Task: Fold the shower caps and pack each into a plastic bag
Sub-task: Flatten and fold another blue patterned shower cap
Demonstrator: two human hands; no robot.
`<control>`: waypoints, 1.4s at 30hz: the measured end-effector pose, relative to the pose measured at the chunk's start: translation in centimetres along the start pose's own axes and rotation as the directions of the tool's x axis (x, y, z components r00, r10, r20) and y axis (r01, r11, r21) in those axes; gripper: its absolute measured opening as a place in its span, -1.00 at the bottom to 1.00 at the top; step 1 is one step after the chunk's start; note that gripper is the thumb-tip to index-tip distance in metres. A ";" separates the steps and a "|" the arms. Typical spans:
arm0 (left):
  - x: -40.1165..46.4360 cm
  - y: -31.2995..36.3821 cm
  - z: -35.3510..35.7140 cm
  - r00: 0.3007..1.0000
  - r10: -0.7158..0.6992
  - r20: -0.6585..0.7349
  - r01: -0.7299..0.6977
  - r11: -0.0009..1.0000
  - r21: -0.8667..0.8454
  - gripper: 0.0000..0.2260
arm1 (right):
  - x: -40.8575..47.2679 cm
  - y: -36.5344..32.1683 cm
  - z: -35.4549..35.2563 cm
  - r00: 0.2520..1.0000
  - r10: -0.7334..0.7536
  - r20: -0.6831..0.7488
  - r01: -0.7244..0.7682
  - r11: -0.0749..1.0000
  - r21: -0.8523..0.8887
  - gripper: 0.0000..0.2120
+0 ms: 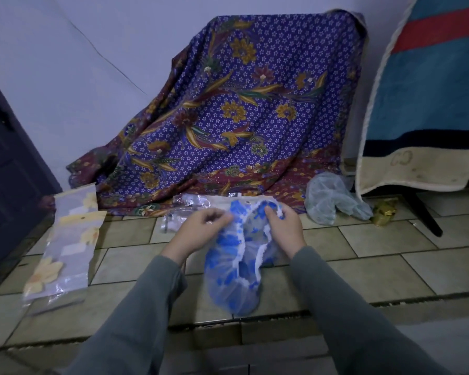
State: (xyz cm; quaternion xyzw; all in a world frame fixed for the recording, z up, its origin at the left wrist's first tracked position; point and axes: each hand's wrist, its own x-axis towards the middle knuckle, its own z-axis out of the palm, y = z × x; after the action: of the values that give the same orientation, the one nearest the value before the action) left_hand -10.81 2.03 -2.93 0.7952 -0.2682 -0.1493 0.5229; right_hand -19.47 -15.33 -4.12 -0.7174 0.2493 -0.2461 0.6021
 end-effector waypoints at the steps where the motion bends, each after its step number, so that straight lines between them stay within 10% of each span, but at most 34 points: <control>1: 0.1 -0.8 0.2 0.999 -0.029 -0.019 0.031 0.997 0.073 -0.84 | 0.1 0.9 0.0 0.999 0.032 -0.005 -0.032 0.999 -0.023 -0.78; 6: 0.8 -1.9 0.8 0.945 -0.044 -0.324 0.101 0.982 0.162 -0.91 | -0.3 3.3 -0.7 0.996 -0.062 0.058 0.069 0.990 -0.120 -0.59; 15: 0.4 -1.5 2.1 0.981 0.126 -0.145 -0.100 0.979 0.177 -0.82 | 0.9 1.7 0.2 0.896 0.085 0.436 0.006 0.979 -0.203 -0.63; 18: 0.1 -2.3 2.3 0.963 0.149 -0.223 -0.049 0.915 0.400 -0.81 | 1.1 1.8 0.9 0.929 0.113 0.351 0.015 0.940 -0.340 -0.85; 23: -1.6 -2.9 2.8 0.946 -0.171 -0.277 0.301 0.783 0.545 -0.29 | 1.2 2.7 1.1 0.973 0.130 0.190 -0.045 0.918 -0.394 -0.80; 26: -1.7 -3.2 2.6 0.937 -0.268 -0.223 0.346 0.798 0.494 -0.38 | 1.3 3.1 1.0 0.968 0.186 0.170 -0.115 0.927 -0.356 -0.78; 36: 0.8 -3.3 -0.3 0.930 -0.047 -0.364 0.278 0.738 0.615 -0.51 | 1.5 3.4 -1.0 0.961 0.250 0.120 -0.199 0.923 -0.329 -0.84; 42: -0.3 -1.9 2.2 0.913 0.307 -0.269 -0.094 0.799 0.594 -0.75 | 1.3 4.1 -0.7 0.931 0.358 0.066 -0.330 0.907 -0.262 -0.87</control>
State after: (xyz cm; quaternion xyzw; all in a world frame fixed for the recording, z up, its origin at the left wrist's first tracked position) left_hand -11.70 1.15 -5.58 0.8945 -0.2862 0.1392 0.3140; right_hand -19.18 -17.32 -7.95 -0.7441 0.3661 -0.0623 0.5553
